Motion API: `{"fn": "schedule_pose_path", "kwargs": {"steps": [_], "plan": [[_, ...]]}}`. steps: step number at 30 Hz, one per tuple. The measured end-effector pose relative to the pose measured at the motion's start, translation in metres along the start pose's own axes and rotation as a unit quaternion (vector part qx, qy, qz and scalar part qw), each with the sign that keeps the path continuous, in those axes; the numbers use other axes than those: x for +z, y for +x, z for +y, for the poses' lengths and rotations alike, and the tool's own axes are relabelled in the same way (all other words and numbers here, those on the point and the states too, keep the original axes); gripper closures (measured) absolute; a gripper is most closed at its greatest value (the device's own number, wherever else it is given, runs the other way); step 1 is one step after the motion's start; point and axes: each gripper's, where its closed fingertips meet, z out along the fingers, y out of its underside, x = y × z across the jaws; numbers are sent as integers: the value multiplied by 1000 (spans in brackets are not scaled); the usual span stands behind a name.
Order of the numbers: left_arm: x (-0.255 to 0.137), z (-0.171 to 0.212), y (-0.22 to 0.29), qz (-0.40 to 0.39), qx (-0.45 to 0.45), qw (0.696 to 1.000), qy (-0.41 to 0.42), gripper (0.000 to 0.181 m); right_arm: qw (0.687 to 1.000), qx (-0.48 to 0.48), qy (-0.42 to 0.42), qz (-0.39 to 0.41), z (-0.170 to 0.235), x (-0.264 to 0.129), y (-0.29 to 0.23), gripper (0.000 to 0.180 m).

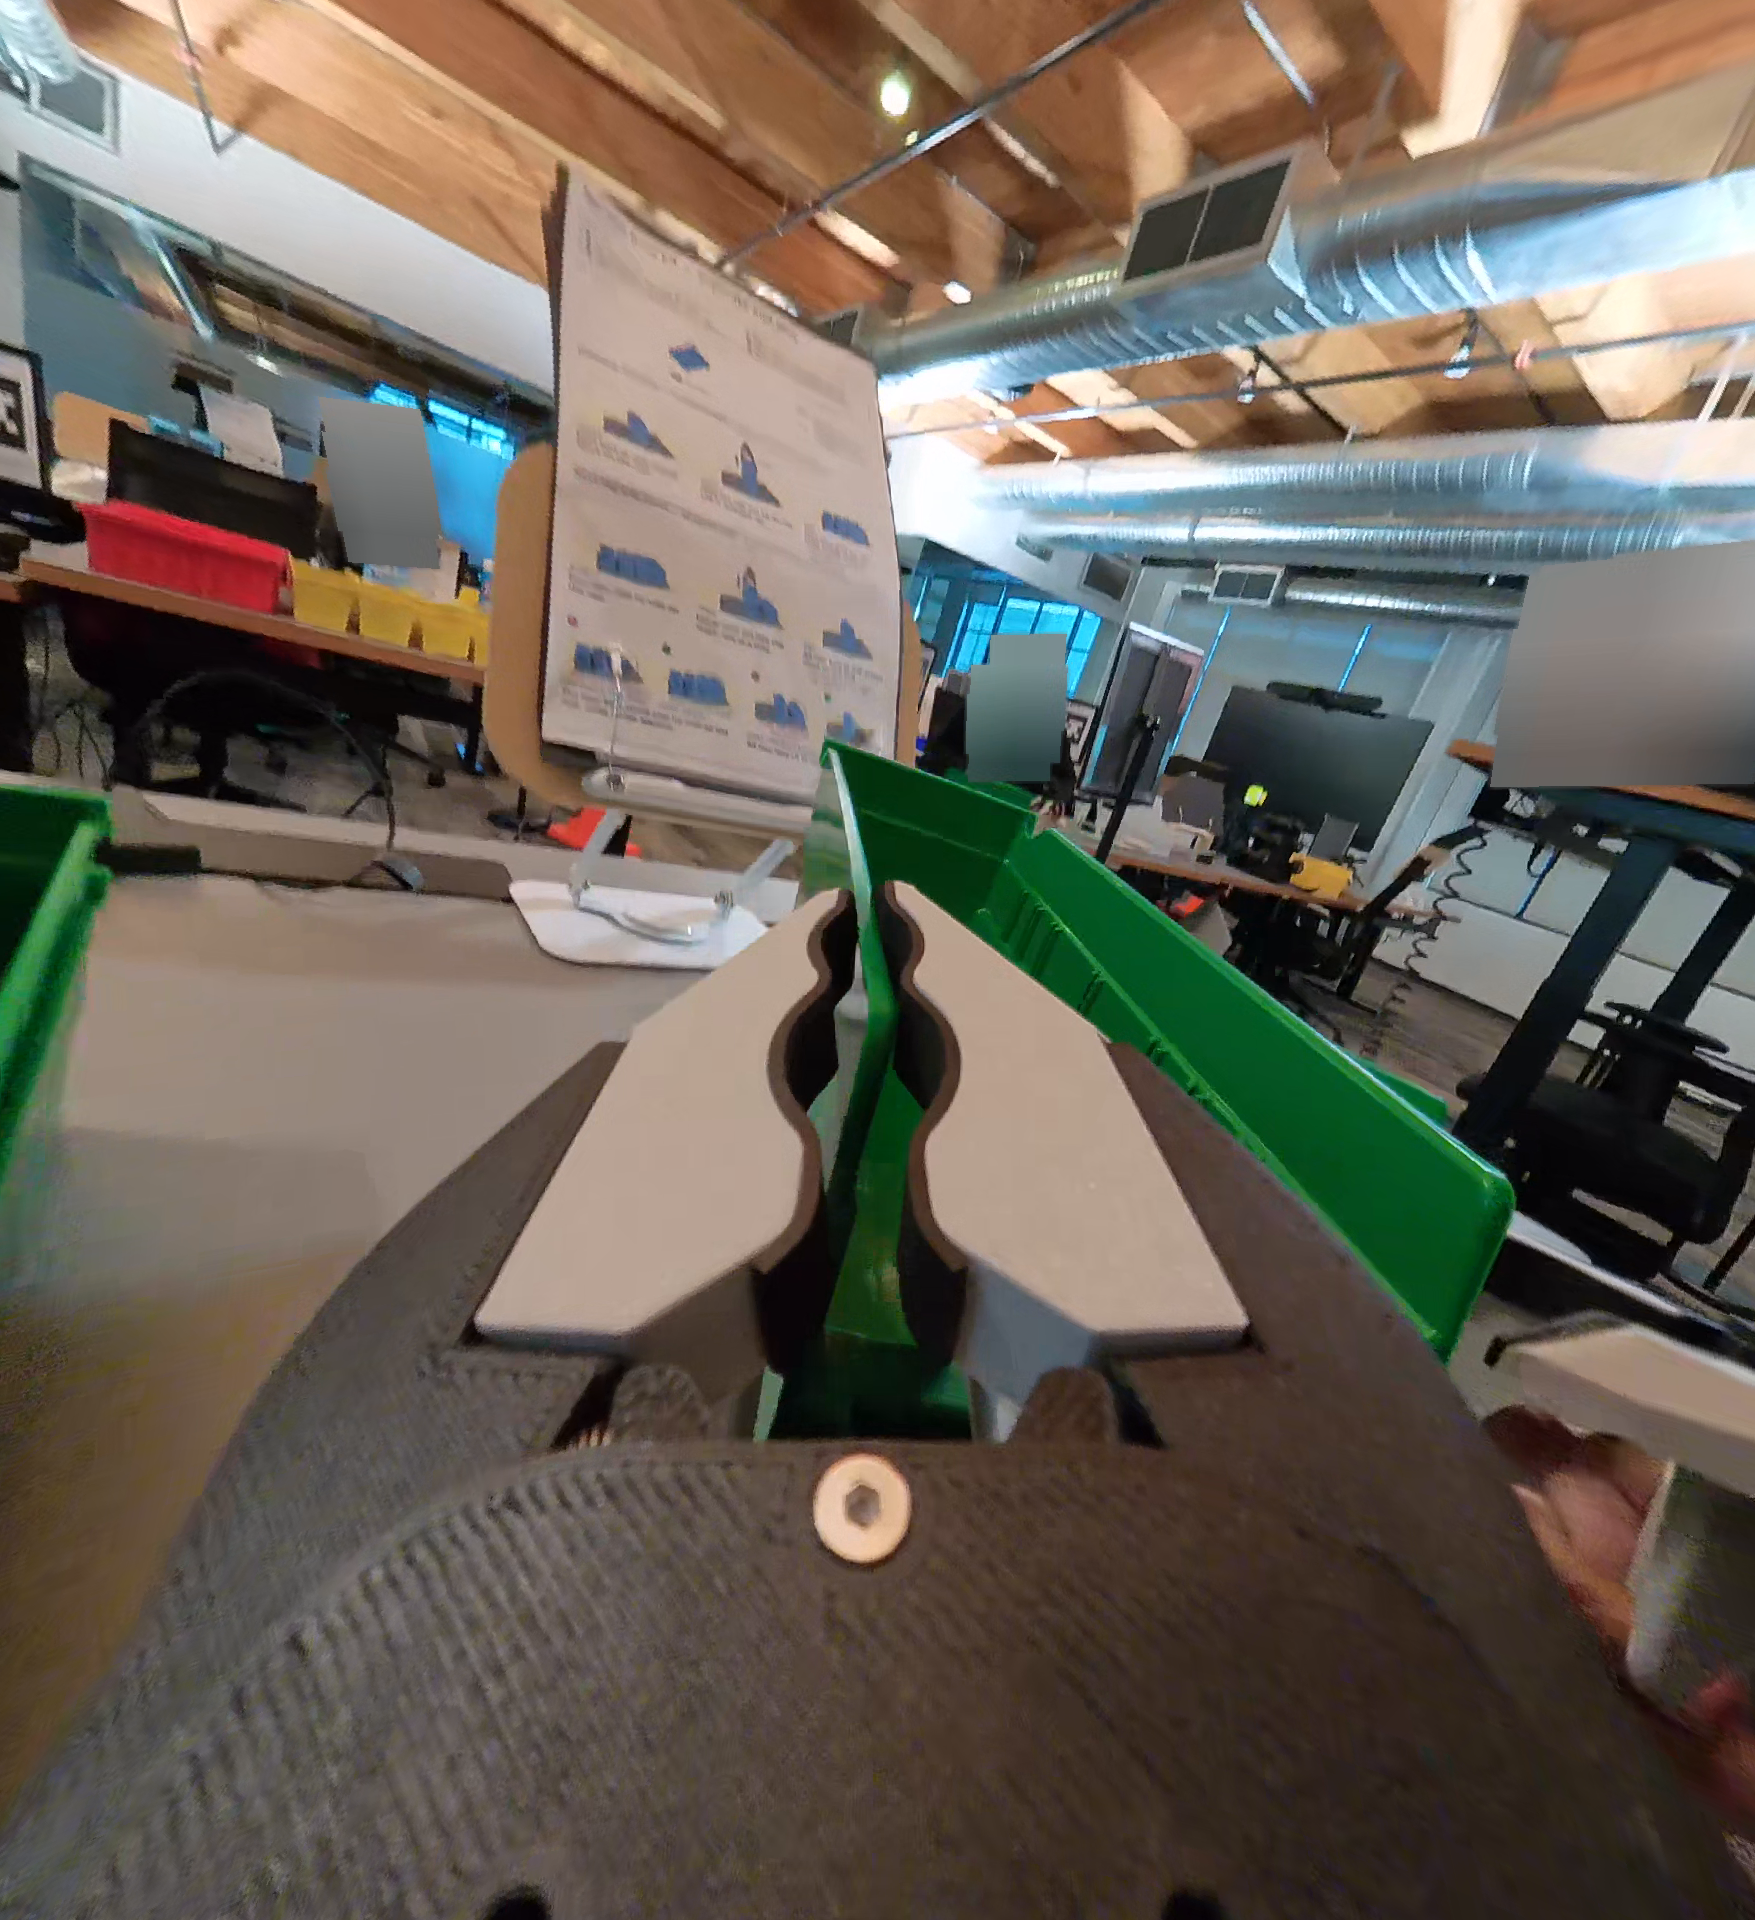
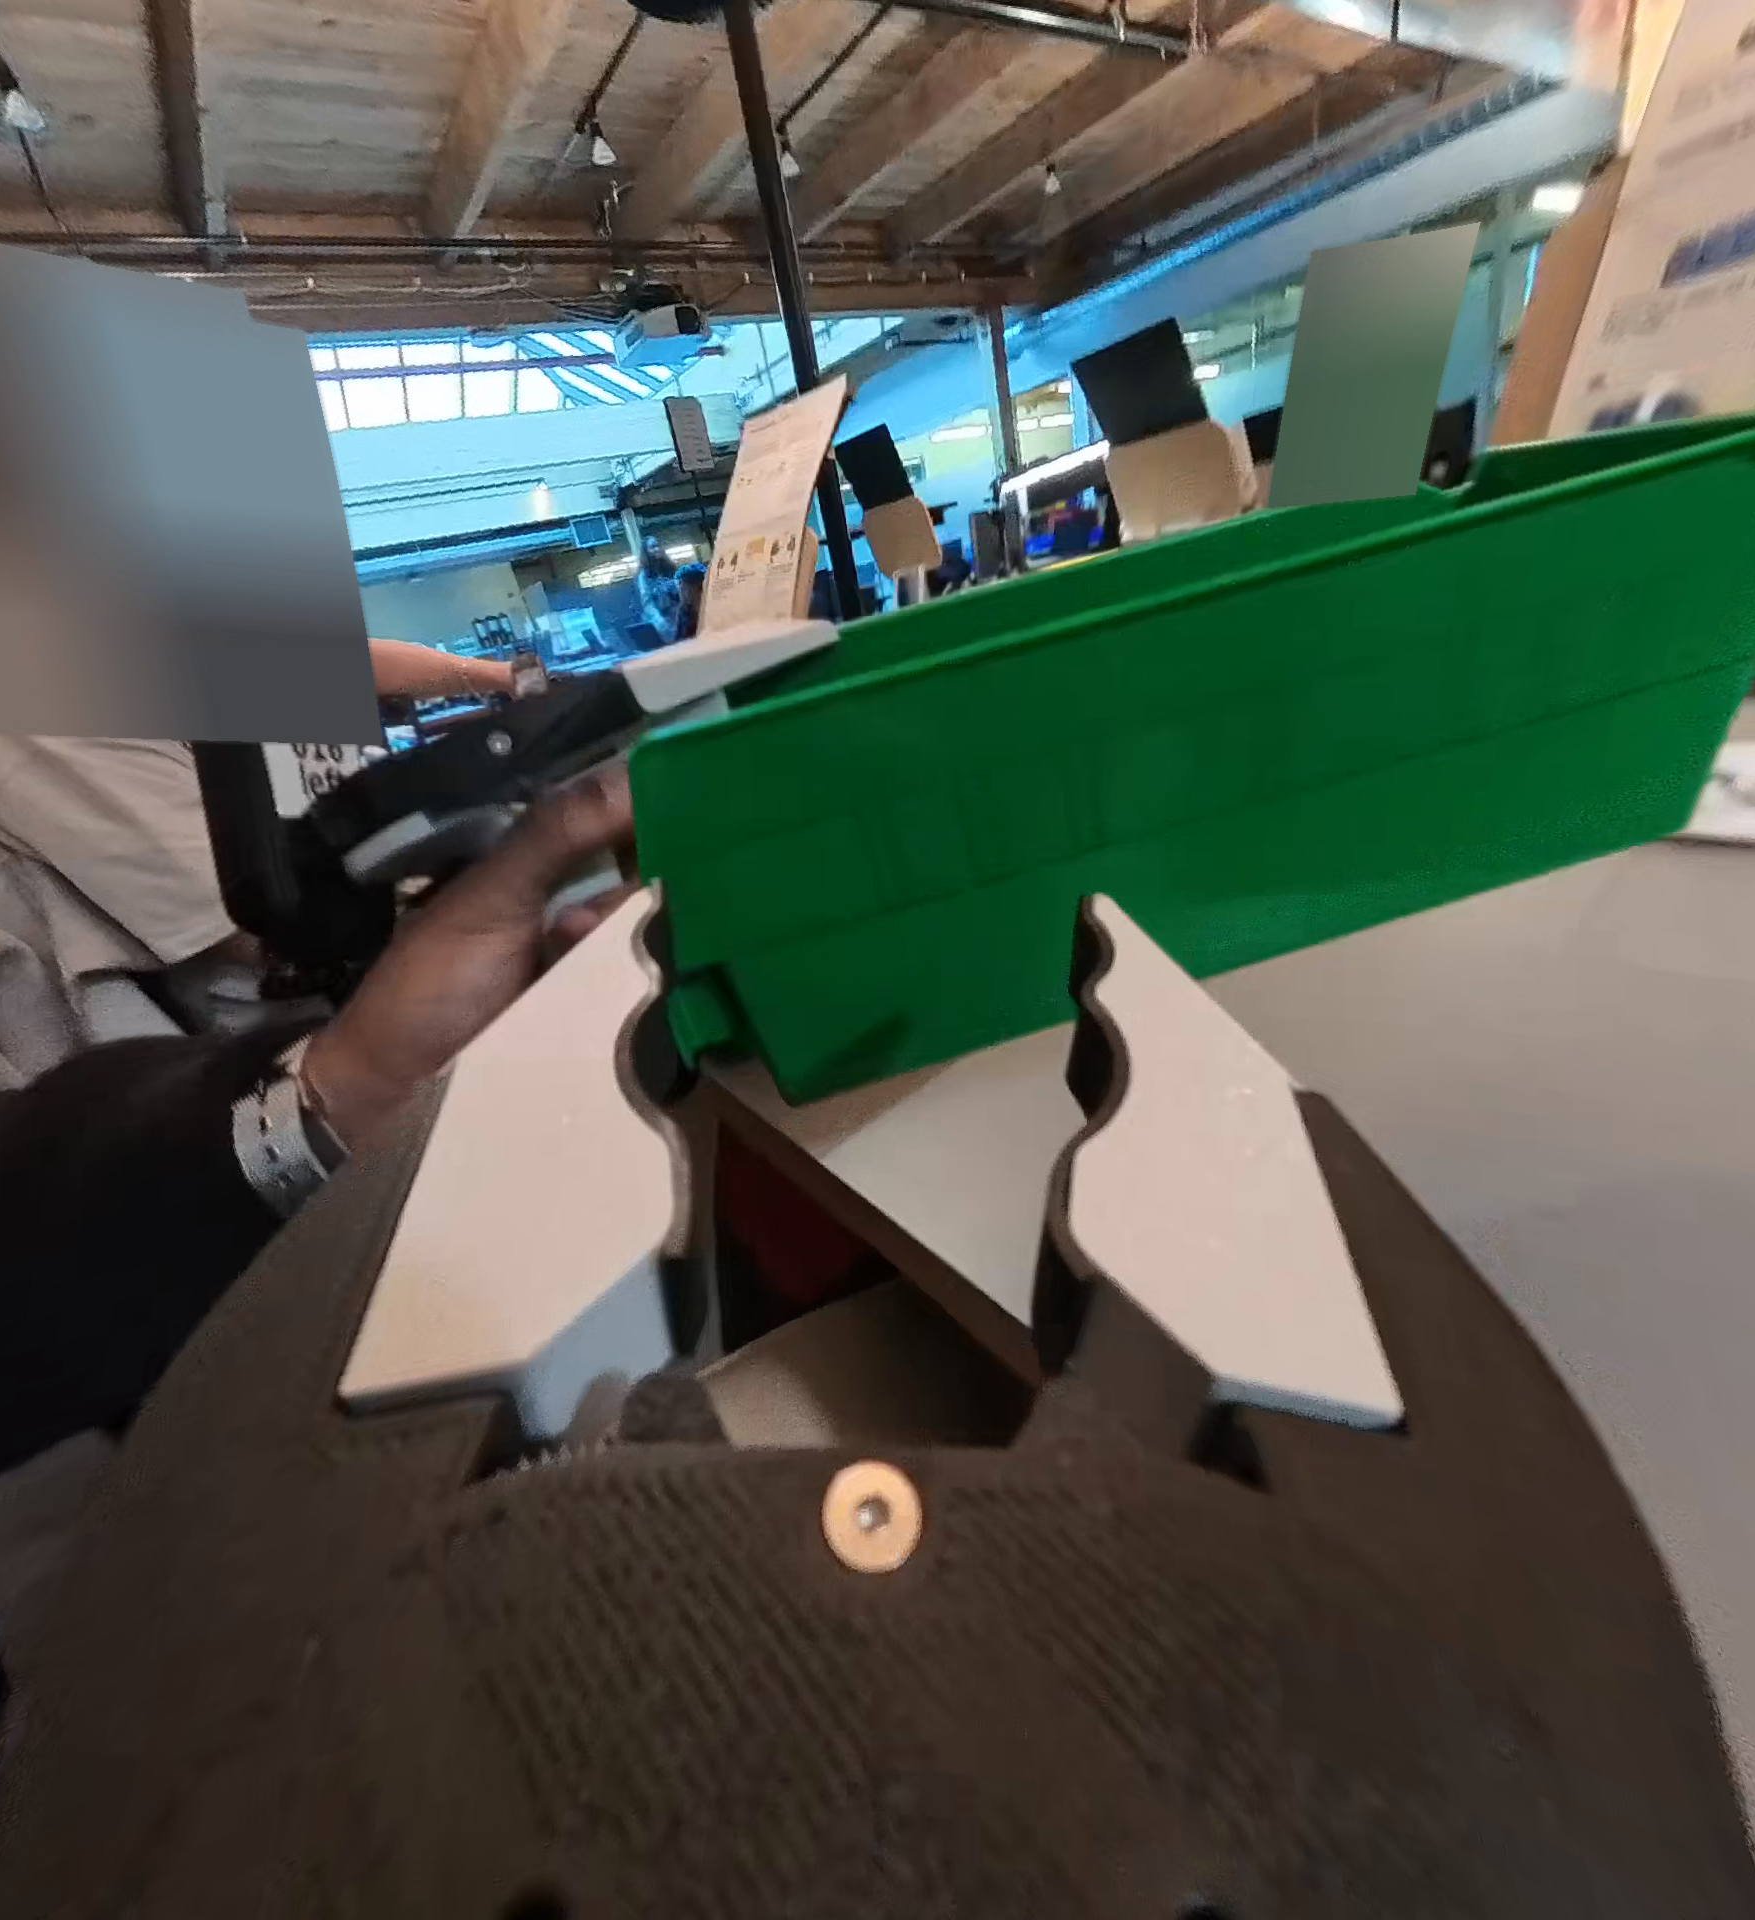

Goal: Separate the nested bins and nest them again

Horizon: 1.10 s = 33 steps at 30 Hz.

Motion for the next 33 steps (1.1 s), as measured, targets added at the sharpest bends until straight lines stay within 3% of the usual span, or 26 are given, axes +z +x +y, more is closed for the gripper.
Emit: {"fn": "schedule_pose_path", "kwargs": {"steps": [9,33], "plan": [[5,72,2,-16,-25,997,-76,181,997,53,-62,-6,33,8,9,93],[5,113,-10,-21,-72,991,-115,179,992,41,-112,33,62,11,32,96]]}}
